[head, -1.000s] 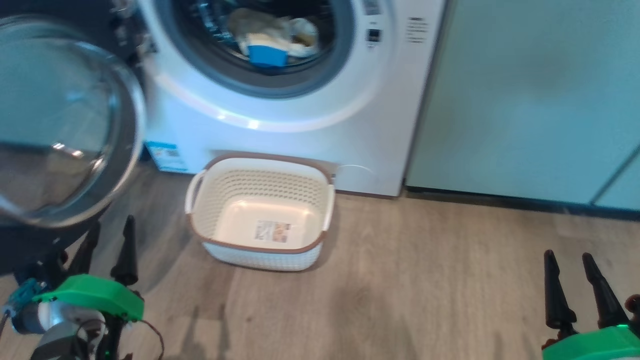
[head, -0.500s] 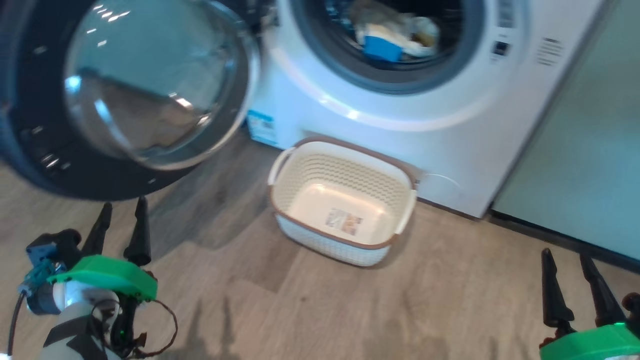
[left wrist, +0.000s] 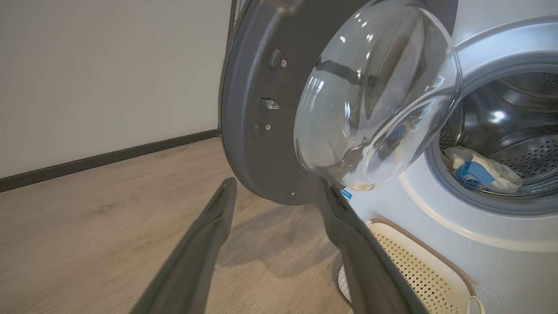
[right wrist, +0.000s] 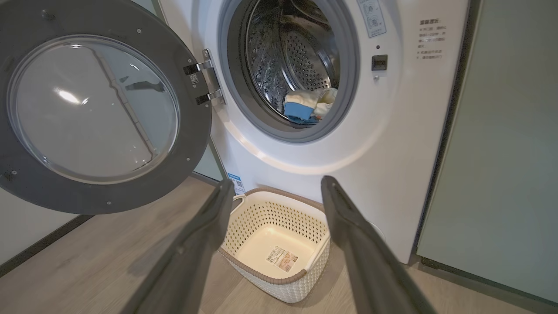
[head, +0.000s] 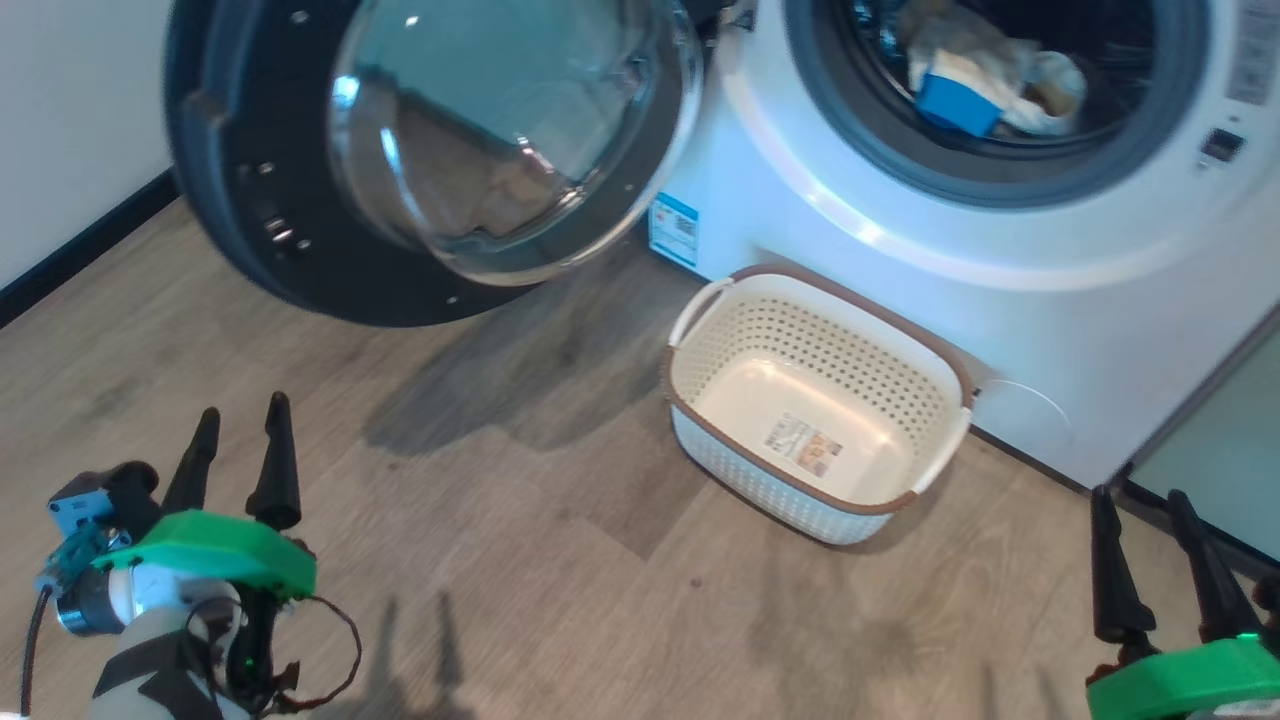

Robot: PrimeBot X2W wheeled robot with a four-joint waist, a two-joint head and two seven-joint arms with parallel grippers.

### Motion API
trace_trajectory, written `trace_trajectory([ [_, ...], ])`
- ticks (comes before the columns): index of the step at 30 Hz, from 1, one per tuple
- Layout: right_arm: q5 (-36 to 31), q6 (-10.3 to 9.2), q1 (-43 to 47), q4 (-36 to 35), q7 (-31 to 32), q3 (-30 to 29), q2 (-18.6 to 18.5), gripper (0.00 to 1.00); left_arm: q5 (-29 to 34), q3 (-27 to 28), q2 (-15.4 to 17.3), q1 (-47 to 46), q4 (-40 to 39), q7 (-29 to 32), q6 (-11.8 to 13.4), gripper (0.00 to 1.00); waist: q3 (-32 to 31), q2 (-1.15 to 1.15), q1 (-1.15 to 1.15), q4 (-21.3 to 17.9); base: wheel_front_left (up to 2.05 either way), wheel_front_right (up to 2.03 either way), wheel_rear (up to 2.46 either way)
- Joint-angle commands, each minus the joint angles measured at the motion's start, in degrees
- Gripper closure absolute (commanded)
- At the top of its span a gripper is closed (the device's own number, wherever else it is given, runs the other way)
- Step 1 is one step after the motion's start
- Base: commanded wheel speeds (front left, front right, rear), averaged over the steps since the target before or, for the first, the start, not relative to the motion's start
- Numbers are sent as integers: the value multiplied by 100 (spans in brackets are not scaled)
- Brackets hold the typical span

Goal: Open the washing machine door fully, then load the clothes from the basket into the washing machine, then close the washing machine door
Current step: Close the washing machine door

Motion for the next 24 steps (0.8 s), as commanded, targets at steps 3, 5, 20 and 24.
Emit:
trace_trajectory([
  [3, -45, 25, -240, -186, -55, 106, -146, 0, 29, 266, 101, -231, -224, -36, -4, 0, -3, 0, 0, 160, 0, 0, 0],
  [5, -44, 25, -239, -181, -55, 116, -154, 0, 6, 309, 92, -192, -245, -36, -4, 0, -6, 0, 0, 201, 0, 0, 0],
  [20, -24, 25, -268, -135, -55, 262, -168, 0, -1288, 848, 99, -96, -338, -36, -4, 100, 29, 0, 0, -23, 0, 0, 0],
  [24, -17, 25, -283, -132, -55, 282, -199, 0, -2575, 1061, 315, -302, -151, 18, -4, 100, 72, 0, 0, -202, 0, 0, 0],
])
